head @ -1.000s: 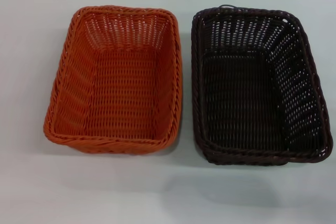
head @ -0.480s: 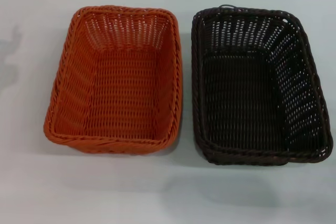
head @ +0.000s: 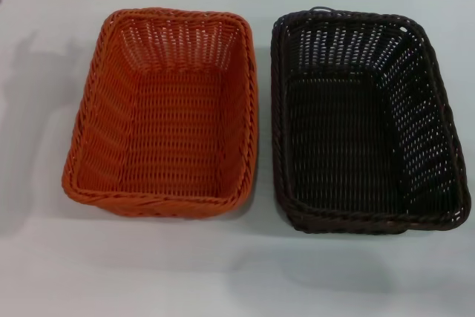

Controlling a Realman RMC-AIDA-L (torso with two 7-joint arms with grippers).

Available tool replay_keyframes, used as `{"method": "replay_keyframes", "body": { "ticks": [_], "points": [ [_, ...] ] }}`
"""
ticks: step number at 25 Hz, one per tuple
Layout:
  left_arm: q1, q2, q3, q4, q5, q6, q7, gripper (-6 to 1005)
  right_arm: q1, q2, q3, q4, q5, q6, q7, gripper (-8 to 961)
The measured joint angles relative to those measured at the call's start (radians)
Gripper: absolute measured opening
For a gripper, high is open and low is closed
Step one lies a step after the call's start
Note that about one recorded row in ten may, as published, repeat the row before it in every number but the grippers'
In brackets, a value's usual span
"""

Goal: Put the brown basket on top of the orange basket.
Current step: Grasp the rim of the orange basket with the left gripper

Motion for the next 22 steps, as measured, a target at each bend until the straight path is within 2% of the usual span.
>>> {"method": "replay_keyframes", "body": {
  "ticks": [1,3,4,5,7,8,9,10,14,22],
  "points": [
    [-0.024,-0.012,-0.026,0.003,-0.077,-0.056,0.102,774,0.002,0.0,0.001,0.004,0.0,0.0,0.0,815],
    [-0.072,-0.061,-0.124,0.005,-0.227,-0.202,0.331,775,0.004,0.0,0.001,0.008,0.0,0.0,0.0,815],
    [-0.105,-0.12,-0.233,0.009,-0.301,-0.314,0.487,775,0.005,0.0,0.001,0.01,0.0,-0.001,0.0,815],
    [-0.105,-0.12,-0.233,0.009,-0.301,-0.314,0.487,775,0.005,0.0,0.001,0.01,0.0,-0.002,0.0,815],
    [-0.141,-0.187,-0.367,0.028,-0.342,-0.442,0.634,775,0.005,0.0,0.001,0.014,0.0,-0.008,0.0,815],
    [-0.15,-0.198,-0.399,0.035,-0.347,-0.476,0.667,775,0.005,0.0,0.002,0.015,0.0,-0.013,0.0,815],
    [-0.164,-0.2,-0.434,0.05,-0.356,-0.549,0.697,775,0.004,0.0,0.002,0.017,0.0,-0.019,0.0,815],
    [-0.164,-0.2,-0.434,0.05,-0.356,-0.549,0.697,775,0.003,0.0,0.001,0.019,0.0,-0.026,0.0,815],
    [-0.182,-0.198,-0.468,0.072,-0.391,-0.702,0.614,776,0.0,0.001,0.003,0.029,0.0,-0.042,0.0,816],
    [-0.177,-0.203,-0.441,0.041,-0.41,-0.766,0.588,771,0.004,0.0,0.004,0.032,0.001,-0.057,0.0,816]
  ]
}}
